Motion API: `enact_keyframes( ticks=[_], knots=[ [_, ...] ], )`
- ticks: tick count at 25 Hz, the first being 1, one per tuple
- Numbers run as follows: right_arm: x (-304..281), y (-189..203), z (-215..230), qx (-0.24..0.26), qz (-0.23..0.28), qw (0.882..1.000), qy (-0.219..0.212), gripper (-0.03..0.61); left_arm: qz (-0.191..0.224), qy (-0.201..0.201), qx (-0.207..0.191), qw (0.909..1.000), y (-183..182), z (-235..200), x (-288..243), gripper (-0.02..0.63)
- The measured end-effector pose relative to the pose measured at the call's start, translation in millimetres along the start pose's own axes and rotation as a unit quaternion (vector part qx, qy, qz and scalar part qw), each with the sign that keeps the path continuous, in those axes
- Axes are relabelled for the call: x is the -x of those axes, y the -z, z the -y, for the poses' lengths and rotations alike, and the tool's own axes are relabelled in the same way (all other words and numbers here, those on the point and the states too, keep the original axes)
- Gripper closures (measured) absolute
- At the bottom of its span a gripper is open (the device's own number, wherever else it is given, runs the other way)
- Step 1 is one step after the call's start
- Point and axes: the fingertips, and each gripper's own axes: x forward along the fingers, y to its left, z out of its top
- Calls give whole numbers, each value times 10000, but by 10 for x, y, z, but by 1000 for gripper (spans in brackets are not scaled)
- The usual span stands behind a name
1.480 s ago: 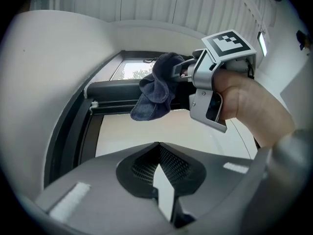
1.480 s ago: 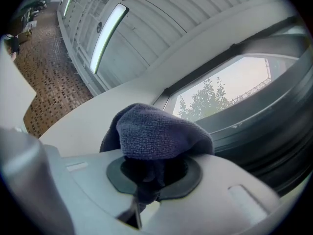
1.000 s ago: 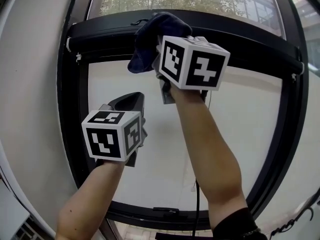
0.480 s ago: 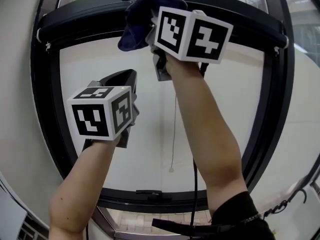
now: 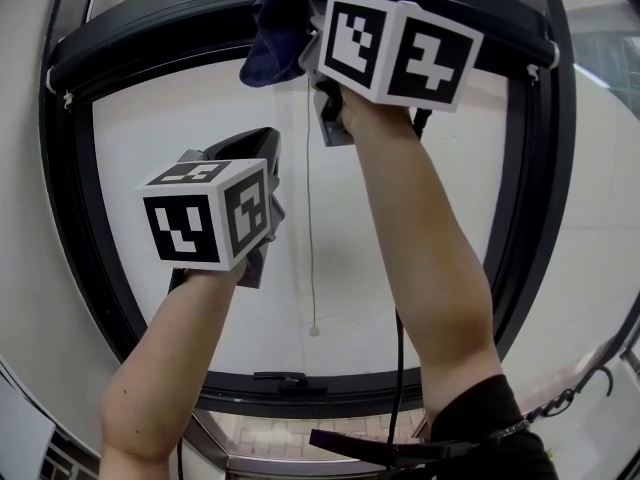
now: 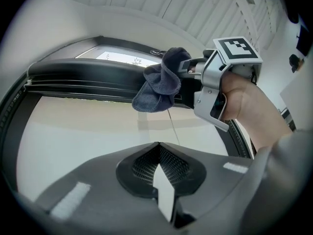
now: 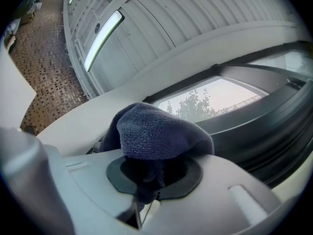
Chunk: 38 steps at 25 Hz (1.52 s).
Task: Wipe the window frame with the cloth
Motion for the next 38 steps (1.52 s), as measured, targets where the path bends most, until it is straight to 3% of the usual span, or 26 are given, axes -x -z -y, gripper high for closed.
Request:
enact_keyframes(
  ticks=[12, 28, 38],
  knots=[
    [312, -125, 529, 225, -97, 9996, 138, 529, 165, 138, 116, 9997, -70, 549, -245, 620],
    [556, -168, 873, 382, 3, 9993, 33, 529, 180, 9, 99, 9998, -28, 880, -512, 620],
    [768, -214, 1195, 558, 45, 9984, 75, 529, 239, 277, 189, 9992, 22, 1254, -782, 620]
  ],
)
